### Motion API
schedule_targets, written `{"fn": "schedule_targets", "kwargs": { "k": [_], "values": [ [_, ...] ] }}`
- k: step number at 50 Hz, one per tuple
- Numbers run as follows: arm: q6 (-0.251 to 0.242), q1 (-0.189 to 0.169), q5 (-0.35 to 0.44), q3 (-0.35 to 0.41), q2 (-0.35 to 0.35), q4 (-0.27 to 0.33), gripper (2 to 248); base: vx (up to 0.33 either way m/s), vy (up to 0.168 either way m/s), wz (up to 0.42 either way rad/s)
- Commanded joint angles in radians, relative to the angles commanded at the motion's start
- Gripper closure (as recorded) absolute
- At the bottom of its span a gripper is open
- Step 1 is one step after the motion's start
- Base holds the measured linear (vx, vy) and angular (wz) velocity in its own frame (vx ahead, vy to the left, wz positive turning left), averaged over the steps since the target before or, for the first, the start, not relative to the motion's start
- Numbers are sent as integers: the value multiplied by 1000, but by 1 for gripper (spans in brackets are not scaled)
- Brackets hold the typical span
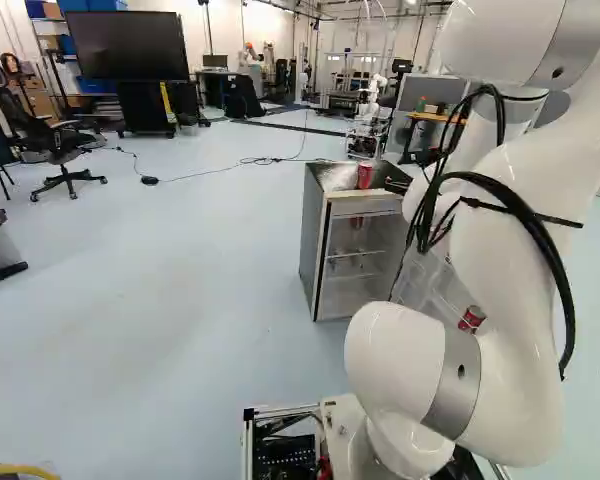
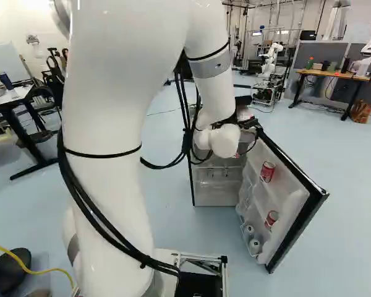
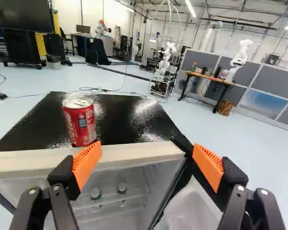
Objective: Grab a drink from the fridge
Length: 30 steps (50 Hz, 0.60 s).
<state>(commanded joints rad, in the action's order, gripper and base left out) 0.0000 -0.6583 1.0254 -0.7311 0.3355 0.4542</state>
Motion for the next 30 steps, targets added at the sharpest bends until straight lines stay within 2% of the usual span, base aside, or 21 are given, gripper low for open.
{"fn": "schedule_targets", "kwargs": {
  "k": [30],
  "values": [
    [0,-85,-152,-41,-31,-77,3,0,0,0]
  ]
}}
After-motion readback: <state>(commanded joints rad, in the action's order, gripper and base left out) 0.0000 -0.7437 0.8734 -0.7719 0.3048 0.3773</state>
